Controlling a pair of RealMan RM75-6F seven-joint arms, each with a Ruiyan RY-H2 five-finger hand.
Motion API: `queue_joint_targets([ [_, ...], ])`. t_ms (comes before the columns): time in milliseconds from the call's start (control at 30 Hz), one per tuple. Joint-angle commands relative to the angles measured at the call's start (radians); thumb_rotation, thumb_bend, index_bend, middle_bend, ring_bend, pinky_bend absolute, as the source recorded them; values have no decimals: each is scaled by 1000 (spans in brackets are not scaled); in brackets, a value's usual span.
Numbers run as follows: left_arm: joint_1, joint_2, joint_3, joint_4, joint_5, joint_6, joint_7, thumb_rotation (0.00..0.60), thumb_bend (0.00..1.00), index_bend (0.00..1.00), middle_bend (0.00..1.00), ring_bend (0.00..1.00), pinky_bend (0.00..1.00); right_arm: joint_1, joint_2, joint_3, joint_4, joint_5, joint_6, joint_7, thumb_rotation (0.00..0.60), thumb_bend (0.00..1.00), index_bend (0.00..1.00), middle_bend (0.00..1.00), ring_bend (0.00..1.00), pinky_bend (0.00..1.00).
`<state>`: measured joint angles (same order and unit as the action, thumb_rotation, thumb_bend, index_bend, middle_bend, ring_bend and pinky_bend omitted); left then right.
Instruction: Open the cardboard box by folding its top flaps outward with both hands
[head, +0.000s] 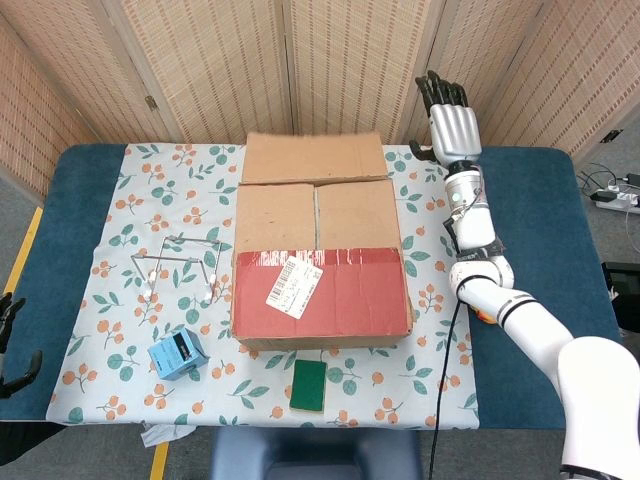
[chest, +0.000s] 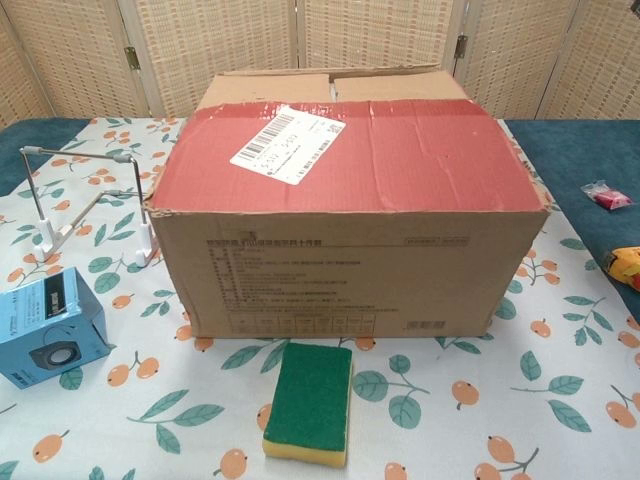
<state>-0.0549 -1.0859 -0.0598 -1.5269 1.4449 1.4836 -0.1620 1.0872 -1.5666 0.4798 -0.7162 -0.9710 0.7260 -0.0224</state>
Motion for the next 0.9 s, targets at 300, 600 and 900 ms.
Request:
queue_joint_targets([
  [300, -12, -16, 2, 1, -3, -19, 53, 600, 495, 0, 0, 0, 0, -304, 416, -25, -790, -152, -67, 436, 600, 367, 35, 0, 59, 0],
  [600, -24, -32, -5, -4, -16, -36, 82, 600, 495, 0, 0, 0, 0, -430, 539, -12, -952, -302, -126, 896, 600, 367, 100, 39, 171, 73],
  [900, -31, -38, 2, -7, 1, -38, 100, 600, 495, 0, 0, 0, 0, -482, 550, -49, -959, -432, -180, 1348, 600, 367, 100, 33, 162, 62],
])
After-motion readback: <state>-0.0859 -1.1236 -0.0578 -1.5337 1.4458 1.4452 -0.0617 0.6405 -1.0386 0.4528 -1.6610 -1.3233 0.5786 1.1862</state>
